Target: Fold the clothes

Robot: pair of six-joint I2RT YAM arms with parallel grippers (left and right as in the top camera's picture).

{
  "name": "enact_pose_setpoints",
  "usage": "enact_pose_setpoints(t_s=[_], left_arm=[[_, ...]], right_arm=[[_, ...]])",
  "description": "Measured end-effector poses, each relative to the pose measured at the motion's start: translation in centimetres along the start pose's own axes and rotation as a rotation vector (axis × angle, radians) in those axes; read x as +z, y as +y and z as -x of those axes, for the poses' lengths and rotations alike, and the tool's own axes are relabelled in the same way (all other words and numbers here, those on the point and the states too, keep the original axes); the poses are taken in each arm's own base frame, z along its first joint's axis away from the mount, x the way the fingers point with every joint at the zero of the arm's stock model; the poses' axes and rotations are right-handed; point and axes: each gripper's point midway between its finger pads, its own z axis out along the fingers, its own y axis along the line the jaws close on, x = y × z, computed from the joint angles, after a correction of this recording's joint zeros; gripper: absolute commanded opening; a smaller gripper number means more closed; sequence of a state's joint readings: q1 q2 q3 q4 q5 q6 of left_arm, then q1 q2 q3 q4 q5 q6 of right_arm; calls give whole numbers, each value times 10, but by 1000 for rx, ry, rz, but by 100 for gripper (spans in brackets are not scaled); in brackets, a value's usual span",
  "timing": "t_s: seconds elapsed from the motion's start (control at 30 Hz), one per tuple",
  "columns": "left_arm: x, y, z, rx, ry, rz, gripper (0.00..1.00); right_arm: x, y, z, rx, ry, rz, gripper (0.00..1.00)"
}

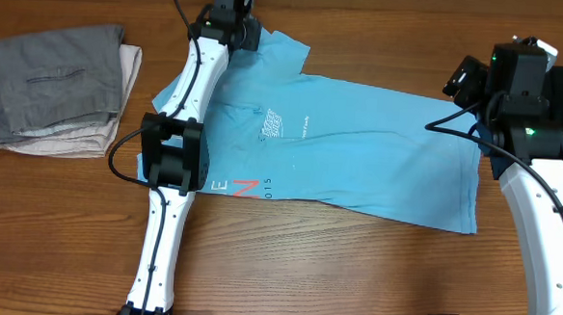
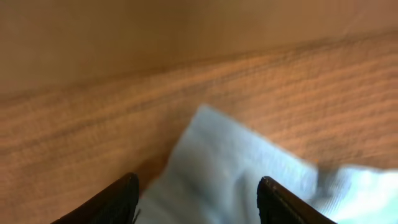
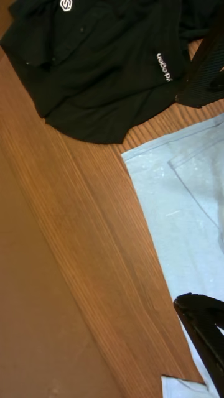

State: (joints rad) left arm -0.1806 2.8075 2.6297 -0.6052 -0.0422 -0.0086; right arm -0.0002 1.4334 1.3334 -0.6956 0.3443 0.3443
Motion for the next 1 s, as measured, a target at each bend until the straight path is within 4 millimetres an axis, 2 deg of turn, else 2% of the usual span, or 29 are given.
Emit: enact_pose_setpoints(t_s=[0.23, 0.5, 0.67, 0.9, 1.0], left_arm=[[-3, 0, 22, -24, -84, -2, 60], [-3, 0, 27, -28, -106, -2, 58], [4, 2, 18, -28, -87, 0, 59], [23, 10, -12, -35, -16, 7, 62], [25, 12, -15, -40, -10, 6, 62]], right_arm=[[0, 0, 0, 0, 0, 0, 100], [0, 0, 0, 0, 1, 0, 100], [0, 0, 0, 0, 0, -1, 100], [0, 0, 0, 1, 0, 0, 100], [0, 0, 0, 0, 0, 0, 100]])
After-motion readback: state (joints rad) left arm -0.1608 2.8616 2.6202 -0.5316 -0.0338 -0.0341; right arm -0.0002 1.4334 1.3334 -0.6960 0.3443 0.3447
